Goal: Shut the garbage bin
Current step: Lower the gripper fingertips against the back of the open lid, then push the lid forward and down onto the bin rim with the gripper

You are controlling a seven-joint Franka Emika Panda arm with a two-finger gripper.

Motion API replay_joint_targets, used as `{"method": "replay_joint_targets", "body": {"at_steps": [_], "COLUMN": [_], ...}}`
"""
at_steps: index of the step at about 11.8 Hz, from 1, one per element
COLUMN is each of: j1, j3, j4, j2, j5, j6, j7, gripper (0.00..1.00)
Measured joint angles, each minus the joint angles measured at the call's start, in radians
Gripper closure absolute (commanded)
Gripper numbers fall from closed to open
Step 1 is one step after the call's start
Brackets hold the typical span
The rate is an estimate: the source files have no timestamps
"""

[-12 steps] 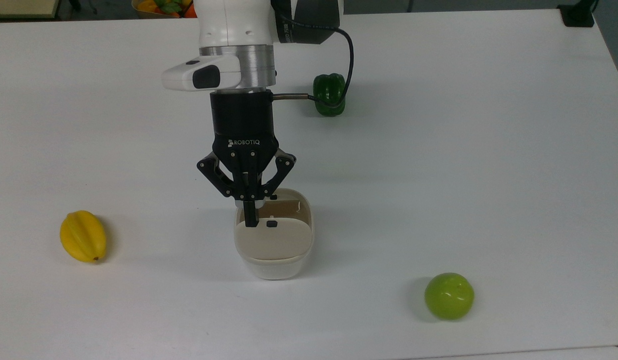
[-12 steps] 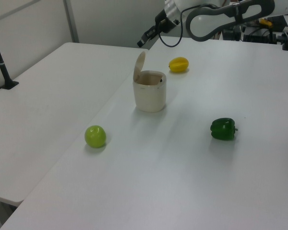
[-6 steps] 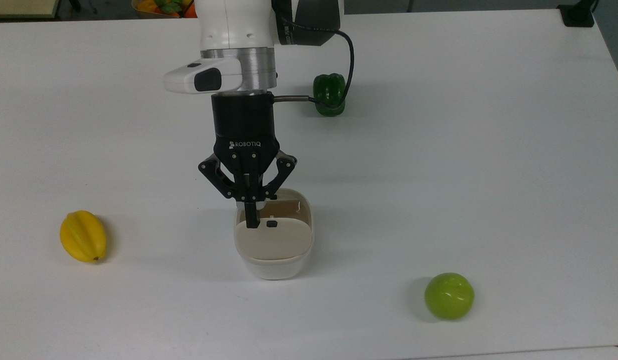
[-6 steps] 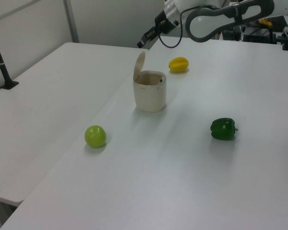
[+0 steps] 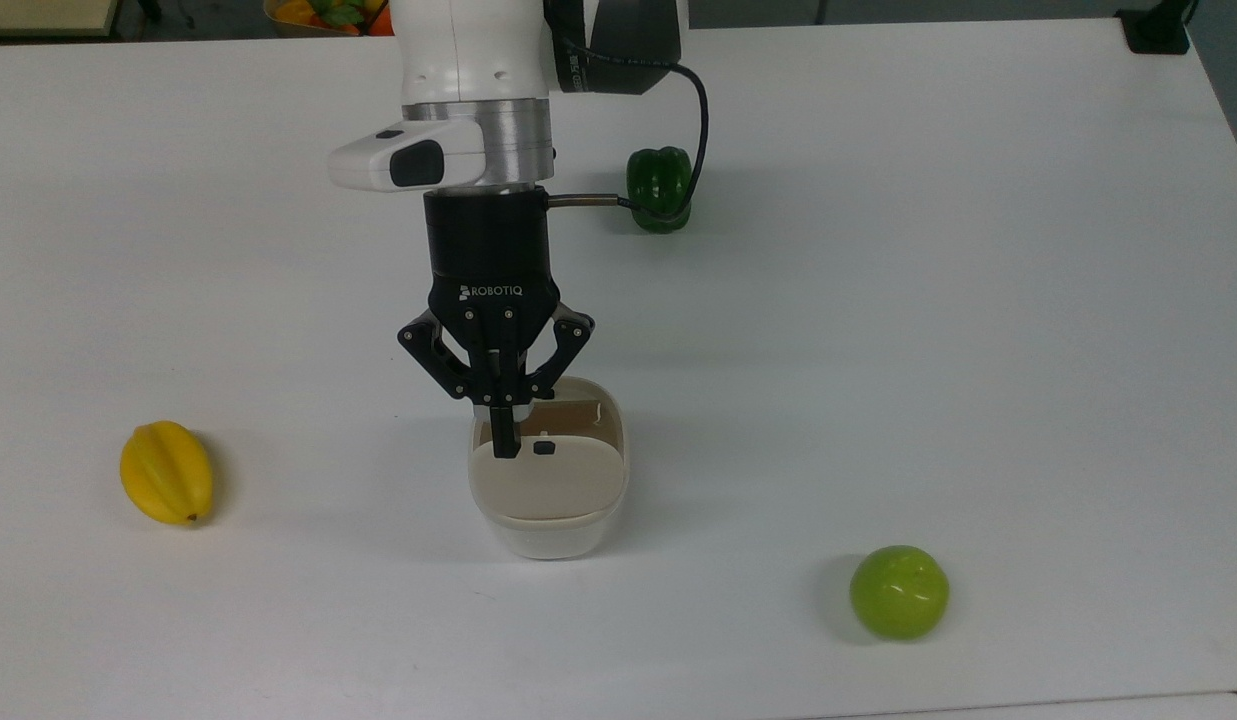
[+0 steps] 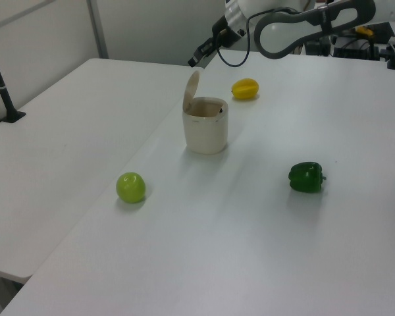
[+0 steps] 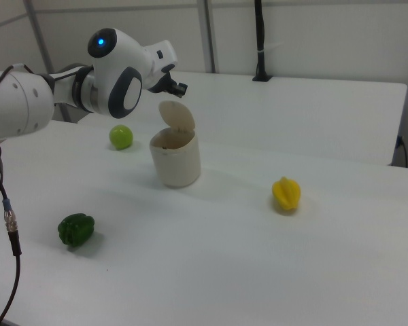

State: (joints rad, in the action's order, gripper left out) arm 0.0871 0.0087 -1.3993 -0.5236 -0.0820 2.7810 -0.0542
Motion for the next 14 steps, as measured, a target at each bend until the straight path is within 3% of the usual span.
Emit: {"method": "replay_joint_targets", "body": {"at_steps": [7,14], "j1": [0.000,0.002], "j3": [0.000,0.000], "j4": [-0.004,0.000], "j2": [-0.011,-0.003], "j5": [0.000,0.000], "j6": [-0.007,-0.188], "j7": [0.003,0.044], "gripper": [1.00,1.00]}}
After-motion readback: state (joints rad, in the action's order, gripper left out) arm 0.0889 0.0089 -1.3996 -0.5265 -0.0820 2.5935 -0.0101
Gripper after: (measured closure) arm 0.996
